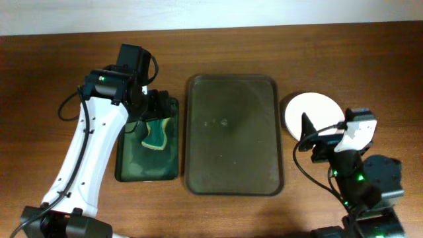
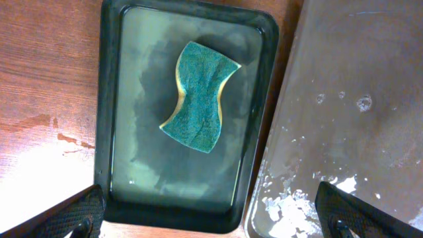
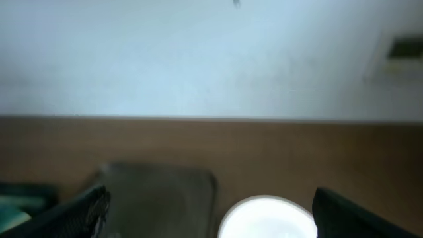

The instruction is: Clean dirty plates on tray and stack at the side

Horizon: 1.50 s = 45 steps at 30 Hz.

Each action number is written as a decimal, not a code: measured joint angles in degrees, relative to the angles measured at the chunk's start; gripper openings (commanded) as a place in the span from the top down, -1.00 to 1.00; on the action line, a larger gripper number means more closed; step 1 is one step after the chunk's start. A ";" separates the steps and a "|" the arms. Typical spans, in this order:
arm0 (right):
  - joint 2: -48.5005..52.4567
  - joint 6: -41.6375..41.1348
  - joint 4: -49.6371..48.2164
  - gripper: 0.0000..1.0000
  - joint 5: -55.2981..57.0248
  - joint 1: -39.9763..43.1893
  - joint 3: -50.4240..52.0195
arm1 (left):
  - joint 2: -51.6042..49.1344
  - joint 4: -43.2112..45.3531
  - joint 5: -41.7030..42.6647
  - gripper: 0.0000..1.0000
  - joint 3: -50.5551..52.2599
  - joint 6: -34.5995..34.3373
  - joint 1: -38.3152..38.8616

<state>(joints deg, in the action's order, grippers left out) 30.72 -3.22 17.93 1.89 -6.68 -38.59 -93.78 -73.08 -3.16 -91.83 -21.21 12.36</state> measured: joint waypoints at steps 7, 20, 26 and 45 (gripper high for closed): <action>-26.27 0.02 -10.97 -0.96 -2.47 3.28 26.82 | 0.02 -0.13 0.00 -0.99 0.00 0.00 0.00; -30.12 0.02 -13.92 -0.96 -2.82 3.28 37.94 | 0.02 -0.02 0.02 -0.99 0.00 0.00 0.00; -30.01 0.02 -13.68 -0.96 -2.80 3.28 37.97 | 0.02 -0.02 0.02 -0.99 0.00 0.00 0.00; -29.66 0.02 -13.62 -0.96 -2.82 3.28 37.97 | 49.70 33.88 -7.72 -0.99 42.58 0.00 -2.71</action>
<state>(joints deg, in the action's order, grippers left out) 1.06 -3.20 4.32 -0.93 -3.40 -0.62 -44.07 -39.20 -10.87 -49.25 -21.21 9.65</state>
